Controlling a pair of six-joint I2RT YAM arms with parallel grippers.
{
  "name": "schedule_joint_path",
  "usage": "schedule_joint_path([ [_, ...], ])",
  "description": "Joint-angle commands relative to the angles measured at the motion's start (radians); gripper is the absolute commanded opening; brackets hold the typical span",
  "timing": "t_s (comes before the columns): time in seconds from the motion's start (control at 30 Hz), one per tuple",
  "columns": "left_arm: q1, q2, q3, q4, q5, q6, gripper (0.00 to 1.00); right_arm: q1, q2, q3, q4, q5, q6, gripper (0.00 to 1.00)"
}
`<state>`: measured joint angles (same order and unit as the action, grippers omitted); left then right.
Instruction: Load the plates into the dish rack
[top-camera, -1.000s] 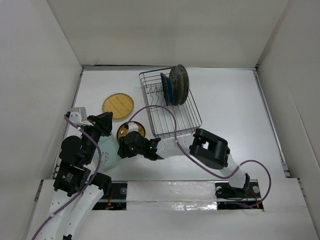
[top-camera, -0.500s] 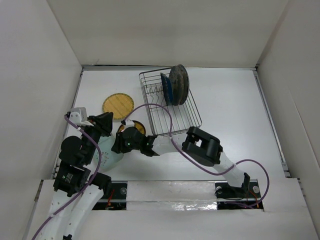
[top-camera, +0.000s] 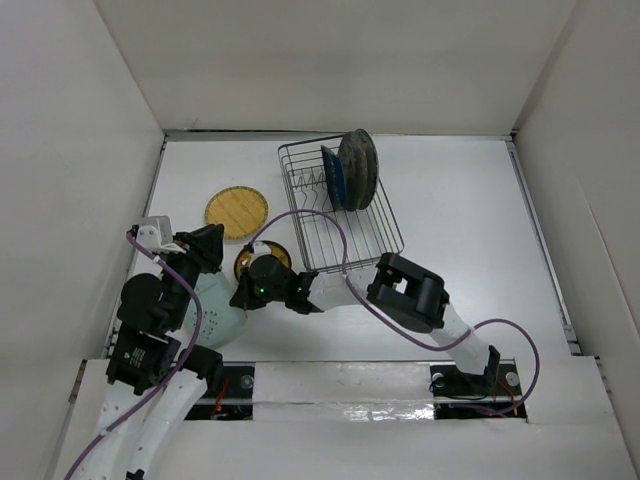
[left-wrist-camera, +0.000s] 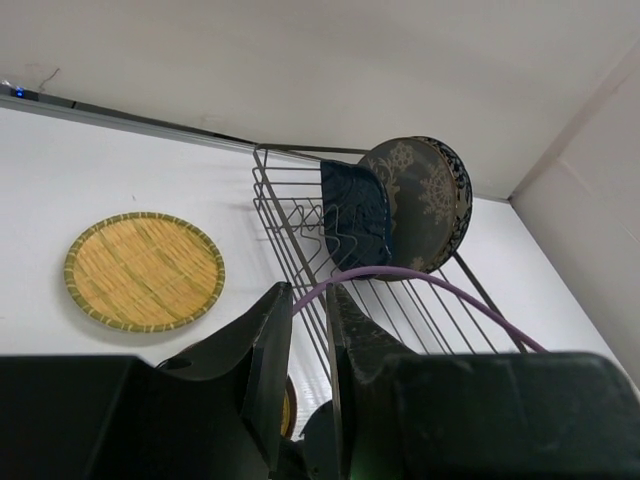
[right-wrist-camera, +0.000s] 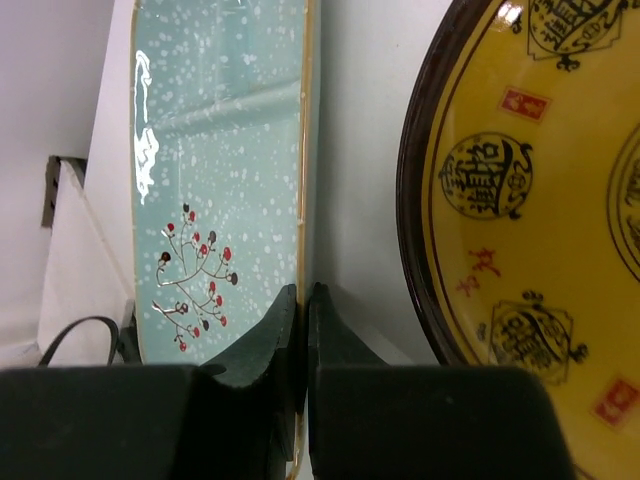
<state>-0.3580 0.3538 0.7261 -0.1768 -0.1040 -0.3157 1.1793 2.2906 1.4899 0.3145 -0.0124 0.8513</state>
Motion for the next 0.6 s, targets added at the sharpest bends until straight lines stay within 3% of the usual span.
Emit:
schedule_joint_path([
  [0.0, 0.002, -0.026, -0.004, 0.036, -0.025, 0.012, 0.17, 0.008, -0.114, -0.011, 0.006, 0.043, -0.101, 0.0],
  [0.37, 0.002, -0.072, 0.021, 0.051, -0.056, 0.024, 0.18, -0.012, -0.359, 0.023, -0.095, 0.196, -0.273, 0.0],
  [0.57, 0.002, -0.082, 0.084, 0.051, -0.046, 0.033, 0.22, -0.113, -0.418, 0.13, -0.219, 0.319, -0.406, 0.0],
])
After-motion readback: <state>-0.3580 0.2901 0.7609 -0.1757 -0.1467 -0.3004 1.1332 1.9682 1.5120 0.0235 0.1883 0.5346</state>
